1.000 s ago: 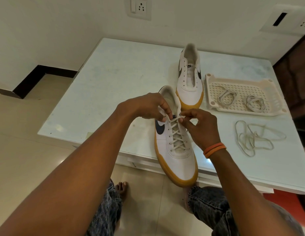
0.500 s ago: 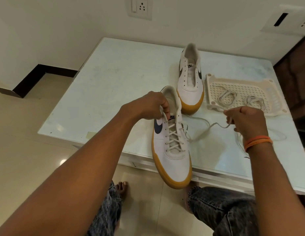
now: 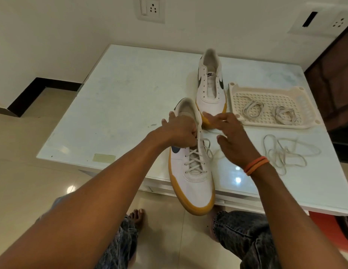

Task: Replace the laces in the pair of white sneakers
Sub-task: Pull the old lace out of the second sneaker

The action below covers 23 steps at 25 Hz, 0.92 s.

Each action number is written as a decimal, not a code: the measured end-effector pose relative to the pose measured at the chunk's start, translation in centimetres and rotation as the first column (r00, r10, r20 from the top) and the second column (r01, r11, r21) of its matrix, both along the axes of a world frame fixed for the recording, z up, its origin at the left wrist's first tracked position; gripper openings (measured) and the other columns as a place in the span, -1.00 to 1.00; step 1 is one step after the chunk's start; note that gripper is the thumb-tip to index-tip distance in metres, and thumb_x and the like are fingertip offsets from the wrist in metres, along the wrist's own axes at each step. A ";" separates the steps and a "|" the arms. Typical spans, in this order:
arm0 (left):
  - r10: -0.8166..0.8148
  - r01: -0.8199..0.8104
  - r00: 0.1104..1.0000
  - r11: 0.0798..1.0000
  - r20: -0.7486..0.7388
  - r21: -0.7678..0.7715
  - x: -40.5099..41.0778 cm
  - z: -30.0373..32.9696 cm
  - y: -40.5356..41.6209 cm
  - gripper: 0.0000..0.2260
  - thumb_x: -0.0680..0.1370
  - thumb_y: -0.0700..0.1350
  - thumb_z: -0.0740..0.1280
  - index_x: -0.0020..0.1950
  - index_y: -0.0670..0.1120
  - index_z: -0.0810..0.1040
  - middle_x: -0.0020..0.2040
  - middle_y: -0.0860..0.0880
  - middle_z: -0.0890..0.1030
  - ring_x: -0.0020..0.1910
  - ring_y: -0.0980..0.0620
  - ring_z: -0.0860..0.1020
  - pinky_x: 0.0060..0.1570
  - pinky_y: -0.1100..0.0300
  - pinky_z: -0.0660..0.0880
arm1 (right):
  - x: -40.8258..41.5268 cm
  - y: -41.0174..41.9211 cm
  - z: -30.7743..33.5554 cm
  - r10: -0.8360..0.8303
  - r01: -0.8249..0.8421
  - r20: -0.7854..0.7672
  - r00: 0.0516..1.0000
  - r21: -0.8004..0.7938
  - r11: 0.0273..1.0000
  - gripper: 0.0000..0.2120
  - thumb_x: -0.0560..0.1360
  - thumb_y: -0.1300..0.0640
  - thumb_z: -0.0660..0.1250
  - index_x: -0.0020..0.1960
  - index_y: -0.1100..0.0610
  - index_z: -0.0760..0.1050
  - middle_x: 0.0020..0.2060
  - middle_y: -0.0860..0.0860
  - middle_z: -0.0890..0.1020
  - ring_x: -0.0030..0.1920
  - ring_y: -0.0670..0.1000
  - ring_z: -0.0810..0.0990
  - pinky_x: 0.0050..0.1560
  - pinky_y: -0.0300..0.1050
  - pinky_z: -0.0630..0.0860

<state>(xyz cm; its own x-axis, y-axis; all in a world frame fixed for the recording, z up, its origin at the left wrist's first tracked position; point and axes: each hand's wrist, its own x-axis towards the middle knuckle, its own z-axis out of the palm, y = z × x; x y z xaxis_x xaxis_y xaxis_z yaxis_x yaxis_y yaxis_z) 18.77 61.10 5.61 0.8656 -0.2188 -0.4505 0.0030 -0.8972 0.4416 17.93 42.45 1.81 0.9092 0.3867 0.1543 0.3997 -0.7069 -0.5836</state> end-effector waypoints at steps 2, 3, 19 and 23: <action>-0.031 0.031 1.000 0.998 0.001 -0.060 0.1 0.7 0.6 -0.77 0.42 -0.11 0.45 -0.42 -0.01 0.53 -0.25 0.00 0.53 0.23 -0.23 0.43 0.40 -0.32 0.14 | -0.6 1.4 -0.9 0.083 -0.073 0.053 0.995 -0.170 0.983 -0.20 0.30 0.53 0.18 0.41 -0.09 0.40 0.19 0.12 0.45 0.15 0.21 0.47 0.00 0.16 0.47; -0.038 0.040 0.999 0.998 0.030 -0.051 0.2 1.1 1.1 -0.82 0.41 -0.07 0.47 -0.39 0.00 0.59 -0.18 0.03 0.57 0.20 -0.14 0.43 0.40 -0.34 0.11 | -0.6 1.5 -1.1 0.071 -0.049 0.092 0.993 -0.222 0.974 -0.21 0.29 0.53 0.18 0.38 -0.09 0.44 0.19 0.13 0.47 0.14 0.24 0.48 -0.02 0.14 0.44; -0.140 0.117 0.976 0.983 0.166 0.141 -0.4 2.5 0.9 -0.86 0.42 0.13 0.47 -0.13 0.10 0.68 0.13 0.10 0.50 0.24 -0.06 0.25 0.15 -0.05 0.22 | 0.7 0.6 -1.4 0.050 -0.042 -0.148 0.988 0.055 0.998 -0.33 0.52 0.40 0.18 0.23 -0.39 0.44 0.04 -0.04 0.55 0.09 0.06 0.53 0.08 0.29 0.47; 0.067 -0.085 0.987 0.989 0.143 0.124 0.2 5.4 5.8 -0.84 0.36 0.12 0.50 -0.18 0.07 0.69 0.01 0.13 0.57 0.15 0.00 0.37 0.14 -0.04 0.24 | 1.0 0.3 -1.7 0.036 -0.033 -0.150 0.988 0.022 0.999 -0.37 0.54 0.38 0.16 0.24 -0.35 0.46 0.04 -0.10 0.54 0.09 0.04 0.52 0.08 0.26 0.47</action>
<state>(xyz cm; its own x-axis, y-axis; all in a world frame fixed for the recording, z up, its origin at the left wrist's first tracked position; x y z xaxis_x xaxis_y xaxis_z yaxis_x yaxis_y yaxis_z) 19.01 66.92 11.05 0.9334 -0.0978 -0.3452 0.0203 -0.9462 0.3230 18.89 42.75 0.08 0.9090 0.4162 0.0242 0.3298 -0.6822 -0.6525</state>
